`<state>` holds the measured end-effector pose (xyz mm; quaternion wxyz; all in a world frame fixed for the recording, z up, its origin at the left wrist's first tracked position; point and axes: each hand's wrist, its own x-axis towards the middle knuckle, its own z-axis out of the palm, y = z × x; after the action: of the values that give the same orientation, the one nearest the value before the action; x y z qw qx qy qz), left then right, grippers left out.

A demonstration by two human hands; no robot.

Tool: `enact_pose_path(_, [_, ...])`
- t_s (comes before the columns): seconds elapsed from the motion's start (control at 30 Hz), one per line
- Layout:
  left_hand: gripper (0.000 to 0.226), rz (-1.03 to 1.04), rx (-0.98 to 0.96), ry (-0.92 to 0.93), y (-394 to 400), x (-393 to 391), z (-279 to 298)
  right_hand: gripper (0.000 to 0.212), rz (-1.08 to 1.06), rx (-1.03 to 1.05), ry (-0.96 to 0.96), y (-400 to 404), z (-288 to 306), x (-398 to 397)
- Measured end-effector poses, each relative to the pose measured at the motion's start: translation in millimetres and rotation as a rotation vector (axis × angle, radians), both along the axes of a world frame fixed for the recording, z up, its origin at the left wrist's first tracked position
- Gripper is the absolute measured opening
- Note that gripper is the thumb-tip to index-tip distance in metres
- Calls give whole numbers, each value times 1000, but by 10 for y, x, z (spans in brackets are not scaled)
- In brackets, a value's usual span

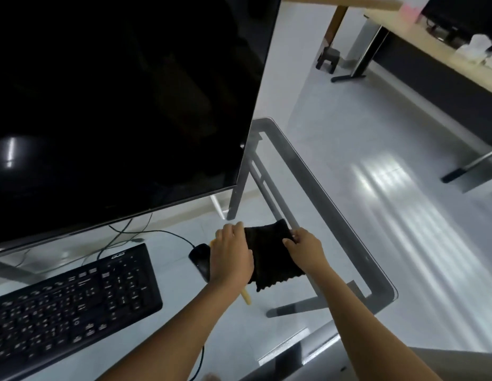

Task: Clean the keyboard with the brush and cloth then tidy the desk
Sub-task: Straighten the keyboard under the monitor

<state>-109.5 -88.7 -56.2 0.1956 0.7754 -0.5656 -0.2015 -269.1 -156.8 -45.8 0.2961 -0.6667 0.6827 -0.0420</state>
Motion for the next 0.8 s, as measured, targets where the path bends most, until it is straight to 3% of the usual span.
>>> enact_pose_path(0.1, [59,-259,-17,-250,19,-57,-104,47,81,-254,85,49,-150,10])
enact_pose_path(0.2, [61,-398,125,-354,60,-103,-219,47,152,-318,117,143,-321,60])
enact_pose_path(0.33, [59,-408,163,-397,53,-100,-305,44,154,-352,140,177,-428,114])
enact_pose_path(0.43, [58,-394,88,-303,75,-64,-307,42,142,-373,157,179,-398,147])
enact_pose_path(0.57, [53,-221,-131,-60,264,168,-182,41,170,-399,80,305,-289,361])
enact_pose_path(0.8, [56,194,-121,154,1040,1191,-40,41,375,-458,-110,873,-106,1401])
